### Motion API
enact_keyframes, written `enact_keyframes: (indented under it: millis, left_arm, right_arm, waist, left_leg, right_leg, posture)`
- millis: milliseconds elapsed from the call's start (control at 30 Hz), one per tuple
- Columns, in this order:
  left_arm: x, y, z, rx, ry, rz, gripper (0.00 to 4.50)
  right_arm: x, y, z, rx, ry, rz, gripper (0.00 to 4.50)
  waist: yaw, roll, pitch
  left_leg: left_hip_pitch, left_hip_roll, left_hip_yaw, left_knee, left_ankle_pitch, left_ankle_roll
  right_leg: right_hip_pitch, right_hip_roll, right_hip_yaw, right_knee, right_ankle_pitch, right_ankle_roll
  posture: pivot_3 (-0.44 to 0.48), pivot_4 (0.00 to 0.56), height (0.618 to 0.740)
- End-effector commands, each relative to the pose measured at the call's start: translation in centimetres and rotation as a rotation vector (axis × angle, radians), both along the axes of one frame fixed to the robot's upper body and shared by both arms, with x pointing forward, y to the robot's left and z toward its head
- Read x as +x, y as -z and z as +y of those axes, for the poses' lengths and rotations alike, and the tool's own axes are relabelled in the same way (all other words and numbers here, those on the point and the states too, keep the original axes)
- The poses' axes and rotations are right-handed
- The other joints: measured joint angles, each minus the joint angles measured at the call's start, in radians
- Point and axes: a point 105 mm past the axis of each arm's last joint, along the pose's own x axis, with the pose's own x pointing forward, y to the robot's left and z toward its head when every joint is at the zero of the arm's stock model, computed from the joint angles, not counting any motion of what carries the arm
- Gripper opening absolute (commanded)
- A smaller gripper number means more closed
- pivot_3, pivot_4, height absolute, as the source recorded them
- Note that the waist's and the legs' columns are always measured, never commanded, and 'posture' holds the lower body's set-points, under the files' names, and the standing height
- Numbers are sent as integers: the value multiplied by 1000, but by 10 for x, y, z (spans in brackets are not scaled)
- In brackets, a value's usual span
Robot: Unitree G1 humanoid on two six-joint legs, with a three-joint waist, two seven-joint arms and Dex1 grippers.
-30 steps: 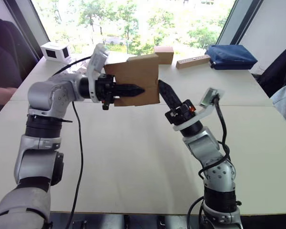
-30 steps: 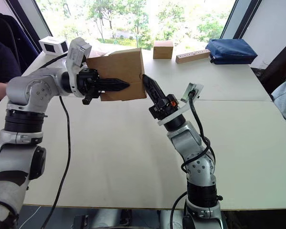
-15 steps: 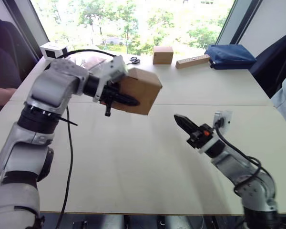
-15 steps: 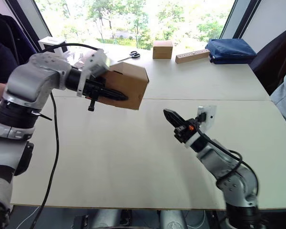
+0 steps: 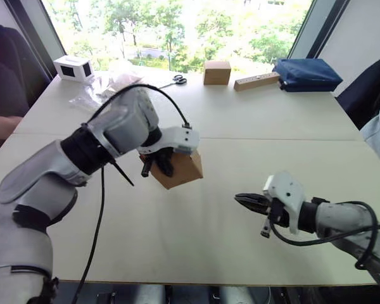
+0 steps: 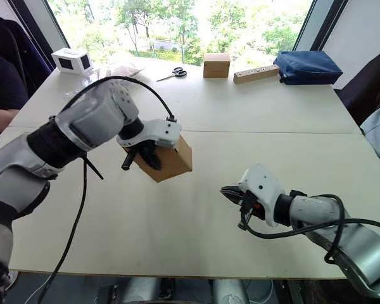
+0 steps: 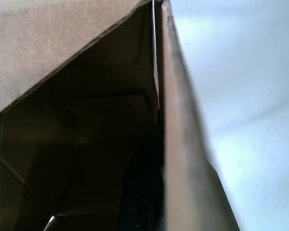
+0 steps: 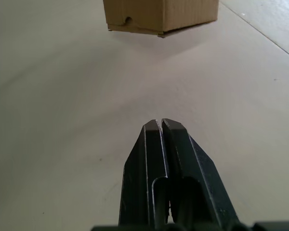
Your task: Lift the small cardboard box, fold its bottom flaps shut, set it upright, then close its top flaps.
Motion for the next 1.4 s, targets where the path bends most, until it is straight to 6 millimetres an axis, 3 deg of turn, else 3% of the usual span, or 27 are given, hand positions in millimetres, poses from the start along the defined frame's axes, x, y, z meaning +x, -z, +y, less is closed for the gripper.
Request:
enact_keyframes:
  millis: [33, 233, 467, 567, 700, 1133, 1267, 1400]
  left_arm:
    - [6, -5, -4, 32, -14, -42, 0]
    - [7, -2, -9, 58, 42, -67, 0]
    - [-5, -1, -15, 79, 120, -40, 0]
    - [-10, -2, -21, 73, 125, -29, 712]
    - [-15, -16, -31, 33, 95, -5, 2360]
    - [-27, -77, -46, -231, -47, 137, 2360]
    - [-4, -117, -46, -614, -166, 153, 2360]
    - [43, -130, -11, -912, -242, -251, 2360]
  right_arm:
    - [1, -9, 11, 11, -3, -87, 67]
    - [4, -3, 12, 25, 37, -91, 67]
    - [11, 4, 7, 1, 62, -107, 67]
    - [14, 5, 6, -5, 63, -114, 0]
    - [16, 6, 3, -14, 64, -113, 0]
    - [26, -1, -4, 9, 46, -108, 0]
    - [31, -1, -9, 34, 53, -91, 0]
    - [32, -2, -12, 67, 67, -80, 0]
  waist:
    - [1, 0, 0]
    - [17, 1, 0]
    - [19, 1, 0]
    - [19, 1, 0]
    - [19, 1, 0]
    - [17, 1, 0]
    - [17, 1, 0]
    - [12, 4, -2]
  left_leg:
    - [-1, 0, 0, 1, 0, 0]
    - [-11, 1, -1, 11, -1, 2]
    - [-12, 0, -2, 12, -1, 3]
    - [-12, 0, -2, 12, -1, 3]
    - [-12, 0, -2, 12, -2, 3]
    - [-12, 0, -2, 12, -2, 3]
    - [-12, 0, -2, 13, -1, 3]
    - [-9, 1, -2, 12, -2, 3]
  right_leg:
    - [-1, 0, 0, 0, 0, 0]
    - [-6, 0, 0, 4, 0, 0]
    - [-7, 0, 0, 4, 0, 0]
    - [-7, 0, 0, 4, 0, 0]
    - [-7, 0, 0, 4, 0, 0]
    - [-8, 0, 0, 6, 0, 1]
    - [-9, 0, 0, 9, 0, 2]
    - [-9, -1, 1, 14, -2, 3]
  posture:
    - [0, 150, 740]
    - [0, 150, 740]
    - [0, 150, 740]
    - [0, 150, 740]
    - [0, 150, 740]
    - [0, 150, 740]
    - [0, 150, 740]
    - [0, 150, 740]
